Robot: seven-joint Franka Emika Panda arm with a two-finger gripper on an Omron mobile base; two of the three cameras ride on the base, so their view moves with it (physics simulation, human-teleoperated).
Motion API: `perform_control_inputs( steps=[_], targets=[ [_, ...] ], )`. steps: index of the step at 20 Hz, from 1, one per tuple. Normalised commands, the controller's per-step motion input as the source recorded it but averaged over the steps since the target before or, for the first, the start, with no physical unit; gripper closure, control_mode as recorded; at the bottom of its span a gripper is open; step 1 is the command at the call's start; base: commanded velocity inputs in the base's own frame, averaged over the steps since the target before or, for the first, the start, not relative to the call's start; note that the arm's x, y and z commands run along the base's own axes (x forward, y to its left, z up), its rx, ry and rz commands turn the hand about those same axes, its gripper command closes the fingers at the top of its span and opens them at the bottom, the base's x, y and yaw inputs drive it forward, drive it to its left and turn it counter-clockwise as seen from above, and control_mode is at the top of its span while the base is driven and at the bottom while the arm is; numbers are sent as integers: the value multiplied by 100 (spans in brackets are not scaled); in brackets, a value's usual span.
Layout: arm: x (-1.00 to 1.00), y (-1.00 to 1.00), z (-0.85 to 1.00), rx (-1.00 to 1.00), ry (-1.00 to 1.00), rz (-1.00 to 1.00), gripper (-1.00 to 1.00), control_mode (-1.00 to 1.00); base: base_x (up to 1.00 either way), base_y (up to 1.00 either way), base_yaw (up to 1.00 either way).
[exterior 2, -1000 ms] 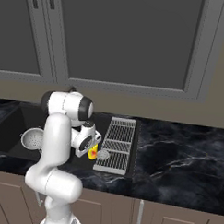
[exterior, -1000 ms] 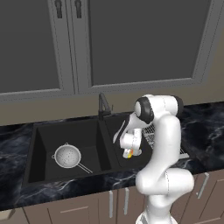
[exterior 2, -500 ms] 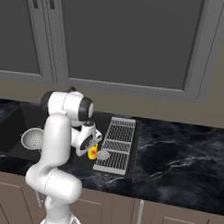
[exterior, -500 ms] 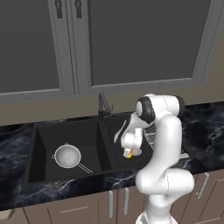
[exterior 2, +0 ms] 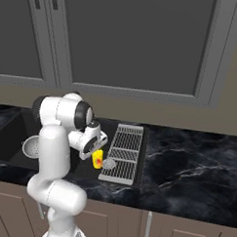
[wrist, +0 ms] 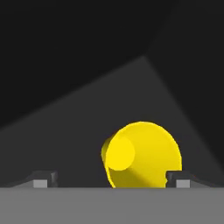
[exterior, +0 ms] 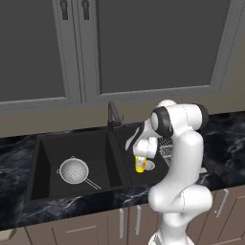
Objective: Place the strainer in the left basin and the cup in the right basin of the sink.
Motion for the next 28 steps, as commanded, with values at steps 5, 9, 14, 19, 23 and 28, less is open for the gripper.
perform_control_inputs(
  steps=[5, 9, 14, 19, 23, 28],
  targets=[
    [-31, 0, 53, 0, 0, 0, -100, -100, 0, 0, 0],
    [-39, -2, 56, 0, 0, 0, -100, -100, 0, 0, 0],
    [-53, -3, 48, -3, 0, 0, -100, -100, 0, 0, 0],
    [-57, 0, 52, -3, 0, 0, -100, -100, 0, 0, 0],
    [-59, 0, 63, -2, 0, 0, -100, -100, 0, 0, 0],
    [-52, 0, 78, 0, 0, 0, -100, -100, 0, 0, 0]
  ],
)
